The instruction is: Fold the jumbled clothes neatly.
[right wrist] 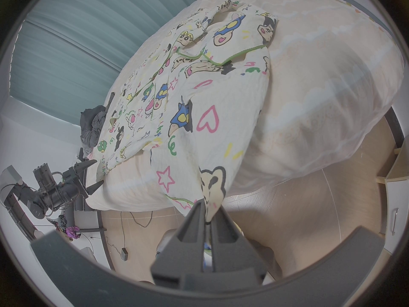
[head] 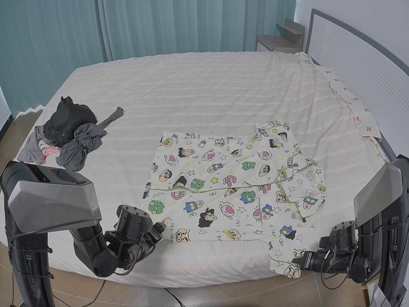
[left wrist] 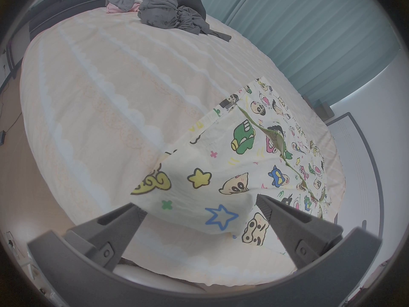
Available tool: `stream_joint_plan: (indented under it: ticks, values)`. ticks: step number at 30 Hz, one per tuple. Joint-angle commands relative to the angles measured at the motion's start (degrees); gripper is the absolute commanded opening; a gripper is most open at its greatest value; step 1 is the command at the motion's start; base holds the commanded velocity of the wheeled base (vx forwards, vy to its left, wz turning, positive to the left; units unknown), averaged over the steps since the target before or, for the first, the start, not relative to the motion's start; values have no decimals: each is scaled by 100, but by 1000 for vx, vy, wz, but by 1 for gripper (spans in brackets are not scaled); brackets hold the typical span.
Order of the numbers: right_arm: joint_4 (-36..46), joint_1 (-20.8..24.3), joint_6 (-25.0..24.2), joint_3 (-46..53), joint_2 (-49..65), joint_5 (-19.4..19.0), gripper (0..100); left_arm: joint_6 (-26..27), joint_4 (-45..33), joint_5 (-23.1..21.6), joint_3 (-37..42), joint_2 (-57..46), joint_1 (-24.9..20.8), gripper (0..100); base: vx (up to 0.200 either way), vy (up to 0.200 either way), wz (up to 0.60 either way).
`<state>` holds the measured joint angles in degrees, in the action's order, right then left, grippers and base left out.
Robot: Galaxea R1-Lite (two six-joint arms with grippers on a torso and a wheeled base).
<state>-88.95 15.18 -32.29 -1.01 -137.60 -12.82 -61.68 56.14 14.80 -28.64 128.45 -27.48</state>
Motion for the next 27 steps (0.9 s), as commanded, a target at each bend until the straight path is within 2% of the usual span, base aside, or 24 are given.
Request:
stream_joint_plan:
  ticks: [1,4,5,10,20,27]
  values:
    - [-96,3,4,22,22,8,0,-1,-33,58,-177,110,6,100,0,0,0]
    - [-105,3,-5,22,13,-1,0,-1,-42,111,-230,136,-3,100,0,0,0]
    - [-96,-6,-5,22,13,-1,0,-1,-85,120,-265,180,-3,0,0,0,0]
    - [-105,3,-5,22,13,8,0,-1,-481,190,-432,224,-12,0,0,0,0]
    - [-105,3,-5,84,22,26,0,7,-542,295,-327,110,-21,0,0,0,0]
    - [-96,56,-5,92,22,324,0,148,-499,375,218,-233,-82,0,0,0,0]
